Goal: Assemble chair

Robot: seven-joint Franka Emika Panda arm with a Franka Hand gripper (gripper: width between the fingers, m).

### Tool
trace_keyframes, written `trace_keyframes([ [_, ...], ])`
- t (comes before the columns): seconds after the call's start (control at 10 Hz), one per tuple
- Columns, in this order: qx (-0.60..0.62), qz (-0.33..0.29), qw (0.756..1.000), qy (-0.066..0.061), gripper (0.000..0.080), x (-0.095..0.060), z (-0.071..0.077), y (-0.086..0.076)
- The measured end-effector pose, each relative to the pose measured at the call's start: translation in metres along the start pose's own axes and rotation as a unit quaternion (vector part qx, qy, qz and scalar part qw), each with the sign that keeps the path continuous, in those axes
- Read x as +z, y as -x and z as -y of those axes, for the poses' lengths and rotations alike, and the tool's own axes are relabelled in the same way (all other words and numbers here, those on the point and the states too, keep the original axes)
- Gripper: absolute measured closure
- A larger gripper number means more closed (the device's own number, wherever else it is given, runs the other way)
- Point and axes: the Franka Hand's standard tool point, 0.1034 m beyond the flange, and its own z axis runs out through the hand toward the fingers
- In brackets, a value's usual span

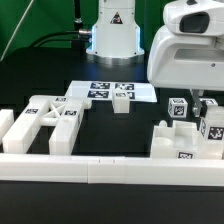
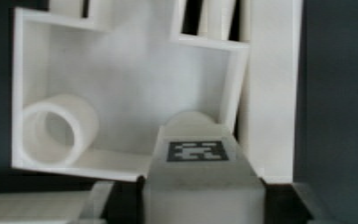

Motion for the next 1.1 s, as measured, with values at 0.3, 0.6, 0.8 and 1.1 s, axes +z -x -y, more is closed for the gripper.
trace_keyframes([
  [0.3,0.123,-0.004,0.992,0.003,0.0514,-0.001,-0.004,-0.002],
  [0.6,0.189,-0.003,0.982,0.004,0.0349,-0.001,-0.006,-0.003],
  [0.8,0.179,-0.005,0.984,0.003,0.0199,-0.002,-0.006,-0.004],
  [1.1,0.105,-0.029,0.994,-0.012,0.0152,-0.028,-0.006,-0.006],
])
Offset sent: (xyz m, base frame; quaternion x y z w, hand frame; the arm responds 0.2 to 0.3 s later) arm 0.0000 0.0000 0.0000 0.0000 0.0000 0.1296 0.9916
